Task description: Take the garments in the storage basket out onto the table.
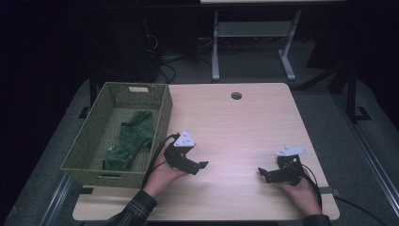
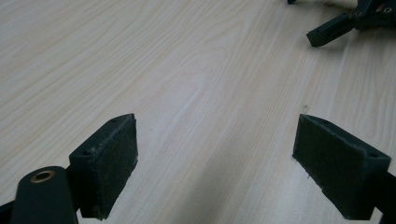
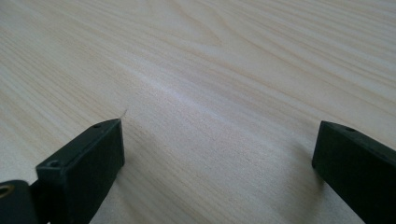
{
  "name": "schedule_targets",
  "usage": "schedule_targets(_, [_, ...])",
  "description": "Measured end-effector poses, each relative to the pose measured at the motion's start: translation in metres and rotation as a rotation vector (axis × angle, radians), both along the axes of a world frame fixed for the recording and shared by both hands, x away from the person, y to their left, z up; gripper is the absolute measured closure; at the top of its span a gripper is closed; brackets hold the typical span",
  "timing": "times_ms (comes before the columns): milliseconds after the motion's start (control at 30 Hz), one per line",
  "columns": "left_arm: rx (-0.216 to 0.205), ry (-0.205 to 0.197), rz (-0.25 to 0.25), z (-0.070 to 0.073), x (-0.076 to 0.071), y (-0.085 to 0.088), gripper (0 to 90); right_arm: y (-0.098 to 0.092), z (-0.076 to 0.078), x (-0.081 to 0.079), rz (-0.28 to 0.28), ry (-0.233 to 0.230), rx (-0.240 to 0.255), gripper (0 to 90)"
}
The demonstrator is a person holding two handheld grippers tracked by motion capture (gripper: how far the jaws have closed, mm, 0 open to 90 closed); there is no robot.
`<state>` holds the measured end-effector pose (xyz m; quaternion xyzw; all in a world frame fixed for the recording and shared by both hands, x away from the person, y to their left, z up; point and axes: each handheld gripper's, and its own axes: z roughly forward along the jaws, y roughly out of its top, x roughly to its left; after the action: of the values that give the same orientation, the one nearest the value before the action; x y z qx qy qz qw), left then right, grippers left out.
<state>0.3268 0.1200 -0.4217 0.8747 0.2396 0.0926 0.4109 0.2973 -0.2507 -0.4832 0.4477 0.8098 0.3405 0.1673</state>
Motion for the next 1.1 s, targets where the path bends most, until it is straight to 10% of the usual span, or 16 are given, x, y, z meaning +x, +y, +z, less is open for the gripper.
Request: schedule_targets(1100, [-0.025,0.021,-0.061,0.047,0.018,0.005,13.4,0.0,0.0,0.0,-0.002,-0.001,-0.001,2.0])
